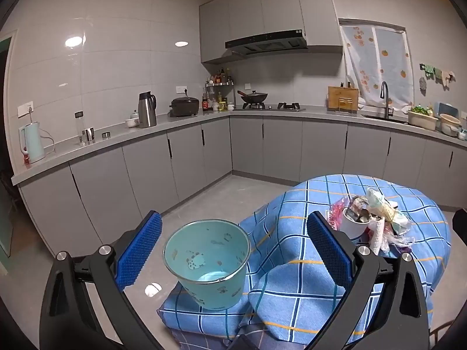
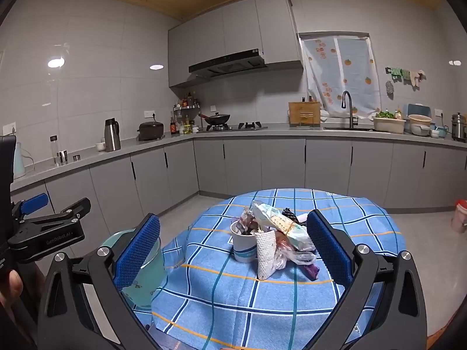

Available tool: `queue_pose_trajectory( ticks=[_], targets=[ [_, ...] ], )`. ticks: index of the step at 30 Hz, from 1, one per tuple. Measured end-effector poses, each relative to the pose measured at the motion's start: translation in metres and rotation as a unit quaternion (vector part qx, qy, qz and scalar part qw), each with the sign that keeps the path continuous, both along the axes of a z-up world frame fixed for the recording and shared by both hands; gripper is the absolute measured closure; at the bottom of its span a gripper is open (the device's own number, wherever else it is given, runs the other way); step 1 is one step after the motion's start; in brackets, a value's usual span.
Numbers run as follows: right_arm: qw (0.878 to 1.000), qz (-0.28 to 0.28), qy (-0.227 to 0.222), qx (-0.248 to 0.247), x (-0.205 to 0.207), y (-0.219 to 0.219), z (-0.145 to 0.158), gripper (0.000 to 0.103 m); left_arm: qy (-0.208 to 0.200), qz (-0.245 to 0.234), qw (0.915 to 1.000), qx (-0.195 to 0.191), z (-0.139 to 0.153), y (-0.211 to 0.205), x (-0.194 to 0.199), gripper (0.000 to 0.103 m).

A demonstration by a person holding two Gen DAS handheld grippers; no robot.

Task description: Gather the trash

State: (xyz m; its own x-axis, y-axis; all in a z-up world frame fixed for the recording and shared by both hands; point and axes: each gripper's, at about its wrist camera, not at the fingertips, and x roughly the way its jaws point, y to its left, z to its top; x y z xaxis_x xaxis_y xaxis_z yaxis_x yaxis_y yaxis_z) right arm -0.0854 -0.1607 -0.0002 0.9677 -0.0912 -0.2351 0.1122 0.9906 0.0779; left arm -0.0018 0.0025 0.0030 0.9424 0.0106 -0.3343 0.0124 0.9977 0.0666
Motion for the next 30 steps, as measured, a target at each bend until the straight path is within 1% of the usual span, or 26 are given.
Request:
queue_pose_trajectory(
  ticks=[4,6,30],
  targets=[
    [1.000,0.003,0.002,0.001,0.0060,0.0015,-0.0004,0.004,-0.002,0.001,1.0000,0.000,0.0006,0.0005,-0.0009,0.005],
    [1.000,0.005,0.001,0.004,0.0027,-0.0035,0.0063,0.004,-0.002,0.001,1.0000,-0.001,0.0000,0.0008,-0.0006,0.005],
    [1.000,0.007,-0.002,0.007,0.0000,-0.0052,0.0077,0.004,-0.008,0.004,1.0000,-0.004,0.0036,0.0062,-0.0018,0.005]
  ],
)
